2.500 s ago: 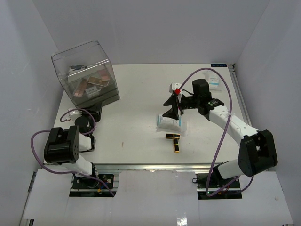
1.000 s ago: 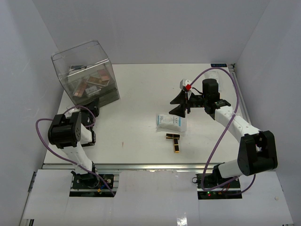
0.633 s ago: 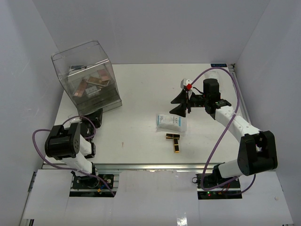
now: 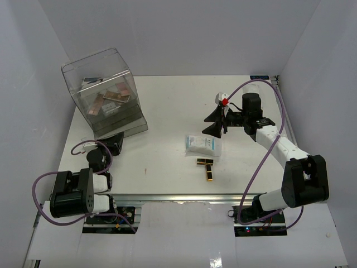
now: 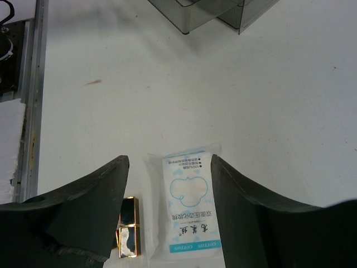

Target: Organize the makeup

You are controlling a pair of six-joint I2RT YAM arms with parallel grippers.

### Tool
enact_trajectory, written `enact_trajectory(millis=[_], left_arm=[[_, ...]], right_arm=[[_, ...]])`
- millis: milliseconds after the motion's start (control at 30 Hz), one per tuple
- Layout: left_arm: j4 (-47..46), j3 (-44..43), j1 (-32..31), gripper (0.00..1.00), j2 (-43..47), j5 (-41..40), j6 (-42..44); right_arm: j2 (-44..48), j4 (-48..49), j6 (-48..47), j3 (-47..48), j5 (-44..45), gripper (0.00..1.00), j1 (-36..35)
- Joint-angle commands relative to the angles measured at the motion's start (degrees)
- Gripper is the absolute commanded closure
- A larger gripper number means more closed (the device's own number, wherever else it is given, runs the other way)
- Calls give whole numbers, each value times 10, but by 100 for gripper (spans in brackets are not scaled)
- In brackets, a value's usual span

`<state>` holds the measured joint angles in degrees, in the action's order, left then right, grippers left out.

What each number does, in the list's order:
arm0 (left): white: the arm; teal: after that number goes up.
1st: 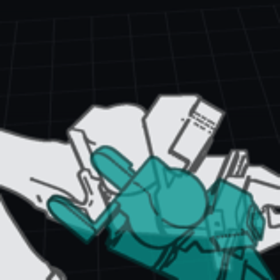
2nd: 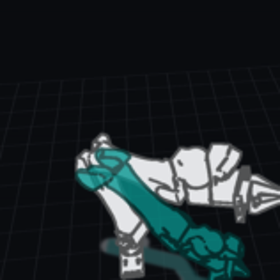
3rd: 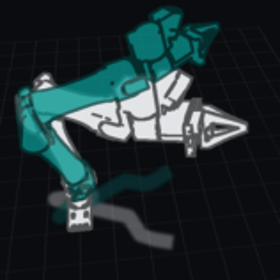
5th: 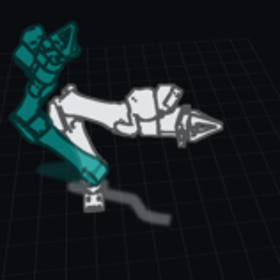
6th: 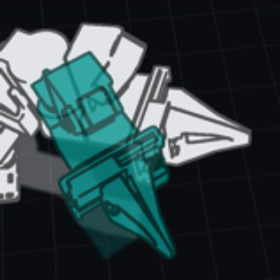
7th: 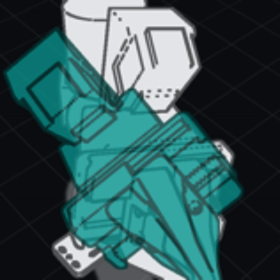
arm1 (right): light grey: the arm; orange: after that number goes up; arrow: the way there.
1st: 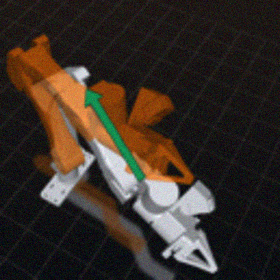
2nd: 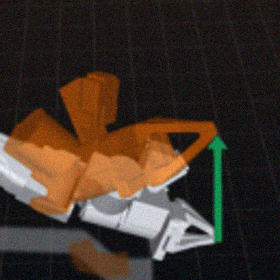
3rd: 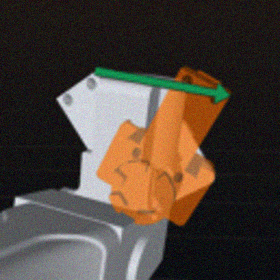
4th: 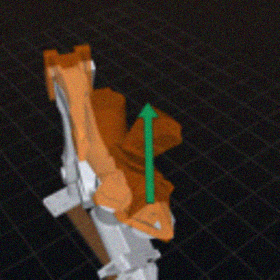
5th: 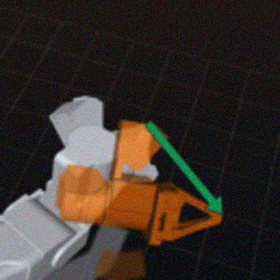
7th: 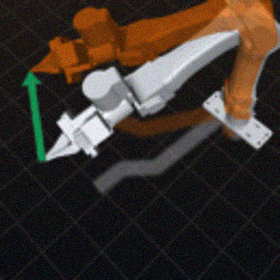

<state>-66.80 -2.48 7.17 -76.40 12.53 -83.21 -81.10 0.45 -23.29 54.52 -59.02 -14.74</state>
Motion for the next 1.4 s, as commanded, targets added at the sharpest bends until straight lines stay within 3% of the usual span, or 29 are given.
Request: enact_trajectory(millis=[0, 200, 333, 667, 833, 1067, 1367], left_arm=[[-10, 20, -6, 87, -2, 14, 18], [-40, -6, -6, 79, -70, 31, 6], [-38, -8, -6, 62, -89, 45, -1], [62, 13, -6, 26, 22, 57, 41], [155, 6, -5, 22, 114, 59, 90], [298, 2, -3, 18, 255, 74, 159], [473, -69, 1, 15, 384, 128, 274]], right_arm=[[-4, 16, 4, 0, -3, 33, 5], [-4, 16, 5, 0, -3, 33, 9], [-6, 14, 5, -1, -1, 32, 12], [-34, -49, -10, 32, 25, 25, 13], [-52, -125, -61, 59, 66, 20, 3], [-83, -237, -170, 72, 208, 4, -63], [-101, -221, -215, 29, 389, 7, -195]])
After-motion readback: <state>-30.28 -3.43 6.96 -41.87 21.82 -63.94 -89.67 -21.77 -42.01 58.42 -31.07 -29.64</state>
